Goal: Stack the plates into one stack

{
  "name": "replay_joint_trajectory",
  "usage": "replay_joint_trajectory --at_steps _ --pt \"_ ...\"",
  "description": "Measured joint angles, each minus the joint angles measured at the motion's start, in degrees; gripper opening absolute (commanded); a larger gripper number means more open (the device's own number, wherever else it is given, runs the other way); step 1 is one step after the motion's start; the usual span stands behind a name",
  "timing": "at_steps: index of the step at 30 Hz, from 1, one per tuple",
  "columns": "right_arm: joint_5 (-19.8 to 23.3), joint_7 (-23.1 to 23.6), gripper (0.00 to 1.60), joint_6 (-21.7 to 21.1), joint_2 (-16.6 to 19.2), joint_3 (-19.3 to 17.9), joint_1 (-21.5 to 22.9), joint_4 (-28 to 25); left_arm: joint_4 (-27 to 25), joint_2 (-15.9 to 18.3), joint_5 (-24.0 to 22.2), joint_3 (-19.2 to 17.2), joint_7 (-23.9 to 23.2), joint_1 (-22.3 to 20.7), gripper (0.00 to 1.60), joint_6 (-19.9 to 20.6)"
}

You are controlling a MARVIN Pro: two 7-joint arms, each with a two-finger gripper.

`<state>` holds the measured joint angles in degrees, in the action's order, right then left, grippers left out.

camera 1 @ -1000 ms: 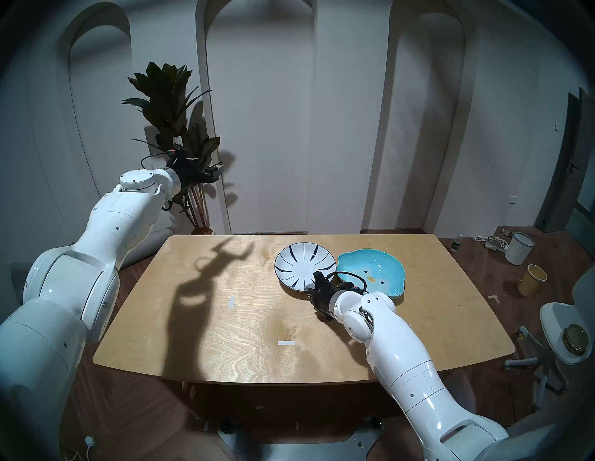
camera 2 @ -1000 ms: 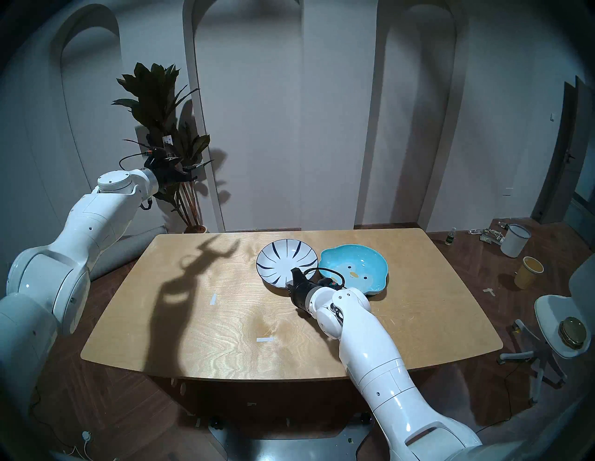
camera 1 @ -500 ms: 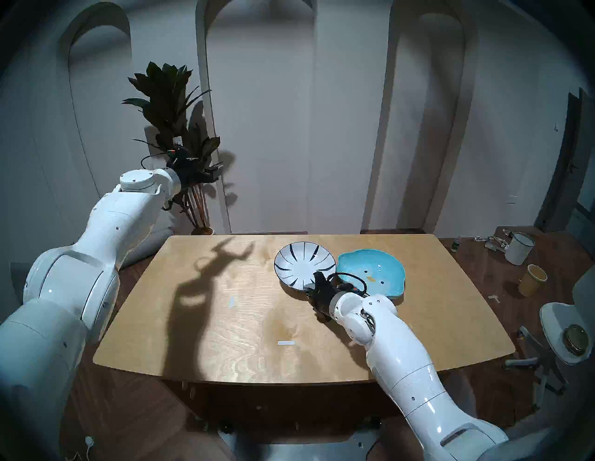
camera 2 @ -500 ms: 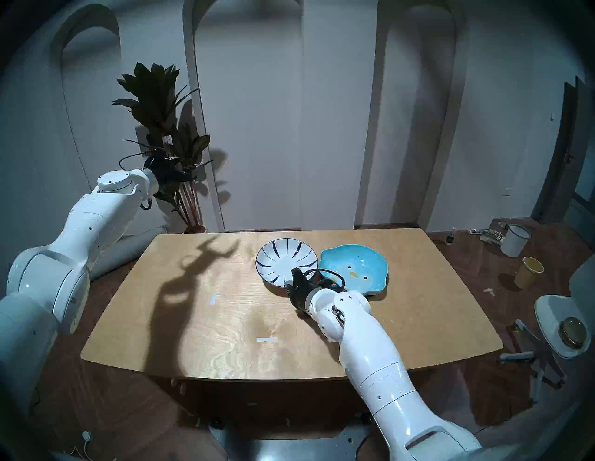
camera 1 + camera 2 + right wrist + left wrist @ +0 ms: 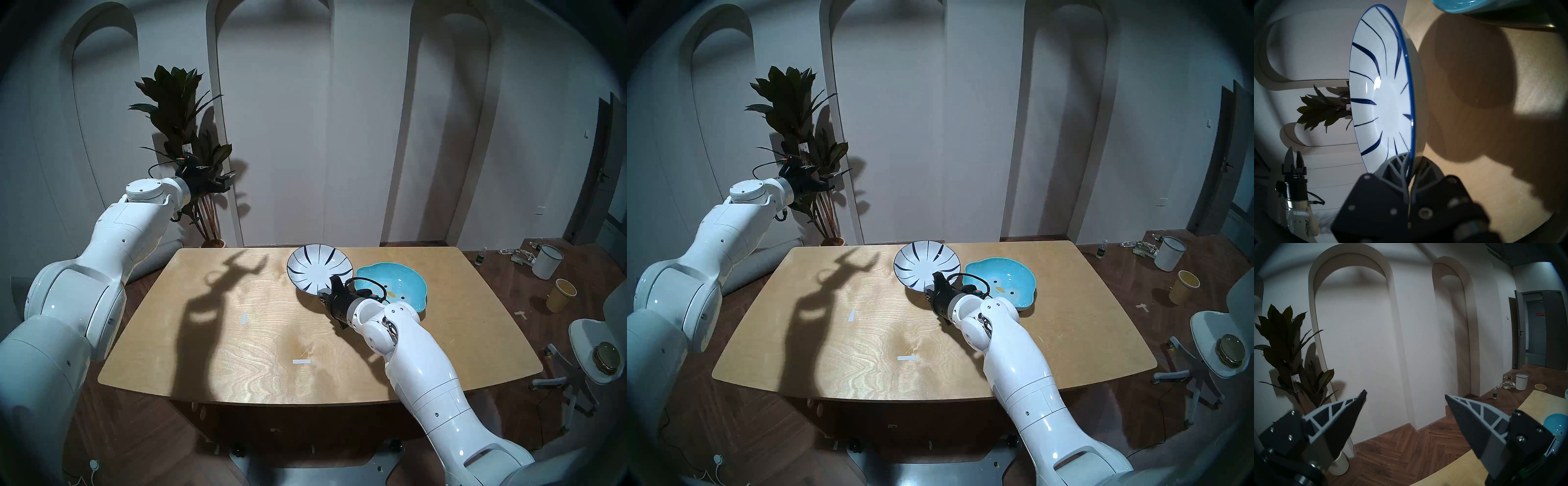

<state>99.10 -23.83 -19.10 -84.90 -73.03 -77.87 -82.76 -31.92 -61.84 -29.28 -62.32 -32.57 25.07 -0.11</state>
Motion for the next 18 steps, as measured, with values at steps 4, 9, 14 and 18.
replay_joint_trajectory --at_steps 4,9,14,18 --pt "0.36 -0.53 0.00 0.05 -0.28 -0.29 0.02 -2.08 -0.01 0.00 0.01 -0.03 0.00 0.00 1.60 0.00" --pt "0.86 -1.24 0.00 0.87 -0.77 -0.71 -0.16 -4.44 -0.01 0.00 0.02 -0.06 0.00 0.00 1.60 0.00" --pt "1.56 -2.43 0.00 2.33 -1.30 -1.37 -1.03 -7.05 -0.01 -0.01 0.04 -0.07 0.00 0.00 1.60 0.00" --pt "2.15 -4.53 0.00 4.09 -1.74 -2.10 -2.46 -9.38 -0.01 -0.01 0.07 -0.08 0.00 0.00 1.60 0.00"
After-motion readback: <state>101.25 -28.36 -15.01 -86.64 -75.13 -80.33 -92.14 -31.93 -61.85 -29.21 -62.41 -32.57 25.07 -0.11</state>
